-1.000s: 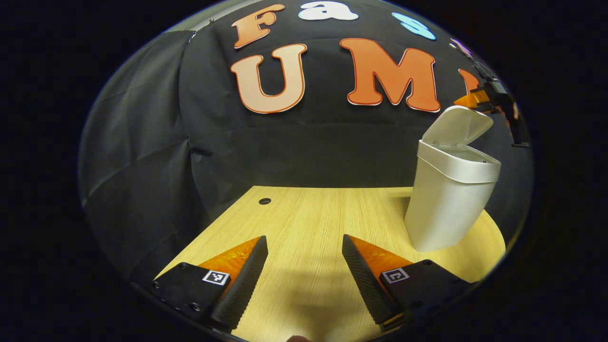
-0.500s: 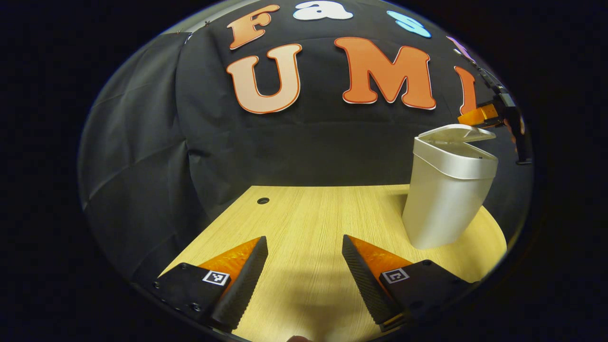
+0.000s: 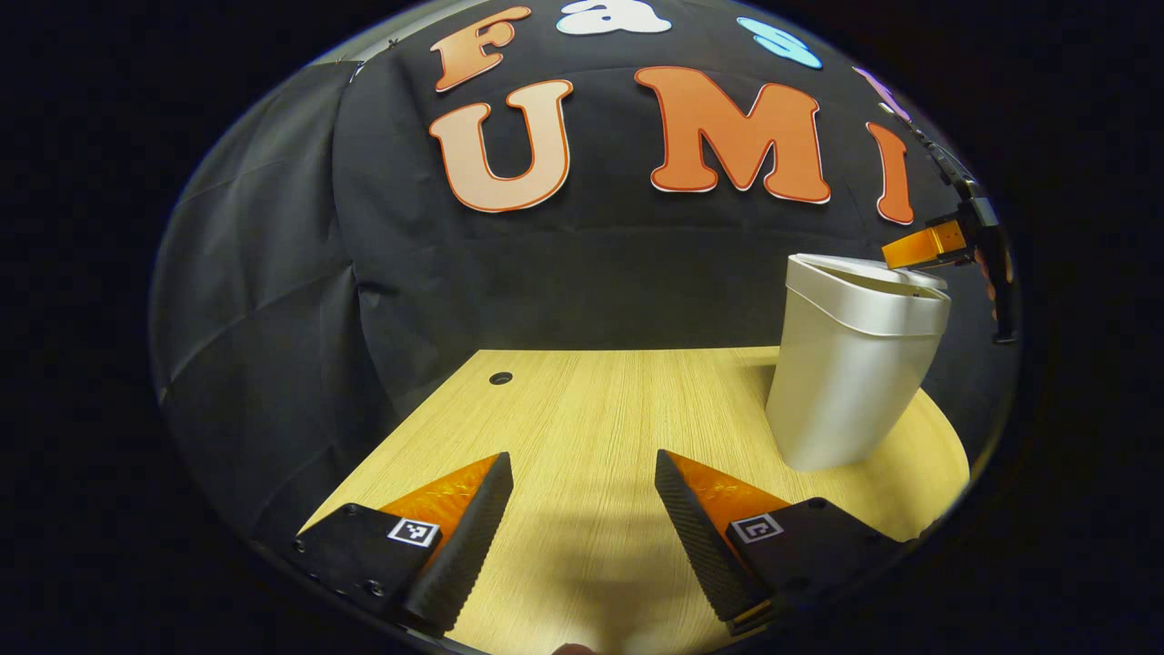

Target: Press the lid of the desktop garbage bin to open it, pick up the crumpled paper on the desktop and throw it into the bin, then pick up the pop can on the desktop and drop it into the bin, and finally close the garbage bin lid.

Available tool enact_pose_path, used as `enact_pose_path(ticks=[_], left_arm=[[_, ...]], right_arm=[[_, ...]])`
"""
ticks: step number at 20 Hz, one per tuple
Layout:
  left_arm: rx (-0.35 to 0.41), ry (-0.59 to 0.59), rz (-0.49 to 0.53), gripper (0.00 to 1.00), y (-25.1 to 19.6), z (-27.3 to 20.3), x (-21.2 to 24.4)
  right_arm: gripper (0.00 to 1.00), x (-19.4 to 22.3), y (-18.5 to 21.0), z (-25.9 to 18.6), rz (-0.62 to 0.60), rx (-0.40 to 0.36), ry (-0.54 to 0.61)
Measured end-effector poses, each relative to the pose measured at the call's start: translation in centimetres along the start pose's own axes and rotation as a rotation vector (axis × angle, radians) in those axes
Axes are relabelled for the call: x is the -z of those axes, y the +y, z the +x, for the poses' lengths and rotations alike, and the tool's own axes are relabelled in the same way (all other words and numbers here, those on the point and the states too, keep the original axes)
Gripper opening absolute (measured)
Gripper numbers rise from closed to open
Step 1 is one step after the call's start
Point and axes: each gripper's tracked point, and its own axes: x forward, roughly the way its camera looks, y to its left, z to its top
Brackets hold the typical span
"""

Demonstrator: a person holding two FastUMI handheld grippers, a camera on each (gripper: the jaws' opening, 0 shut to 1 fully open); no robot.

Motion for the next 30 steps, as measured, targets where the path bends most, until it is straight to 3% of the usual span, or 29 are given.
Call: enact_pose_path(ticks=[6, 8, 16, 21, 22, 28, 30], left_arm=[[0.004, 0.000, 0.000, 1.00, -0.1, 0.0, 0.1], [0.013, 0.000, 0.005, 1.00, -0.1, -0.1, -0.1], [0.032, 0.016, 0.012, 1.00, -0.3, -0.1, 0.2], [0.036, 0.008, 0.029, 1.00, -0.4, -0.2, 0.0], [0.037, -0.001, 0.039, 1.00, -0.4, -0.2, -0.2], [0.063, -0.062, 0.071, 1.00, -1.0, -1.1, -2.4], [0.068, -0.081, 0.060, 1.00, -1.0, -1.5, -3.4]], right_arm=[[0.80, 0.6, -0.4, -0.1, 0.013, 0.059, -0.010], [0.75, 0.8, -0.5, -0.2, 0.022, 0.076, -0.019], [0.67, 1.3, -0.5, -0.1, 0.039, 0.135, -0.035], [0.54, 1.4, -0.2, -0.5, 0.040, 0.131, -0.069], [0.58, 1.4, -0.2, -0.5, 0.029, 0.132, -0.086], [0.54, 1.8, 0.3, -2.2, 0.023, 0.113, -0.173], [0.67, 2.0, 0.6, -2.7, 0.020, 0.103, -0.171]])
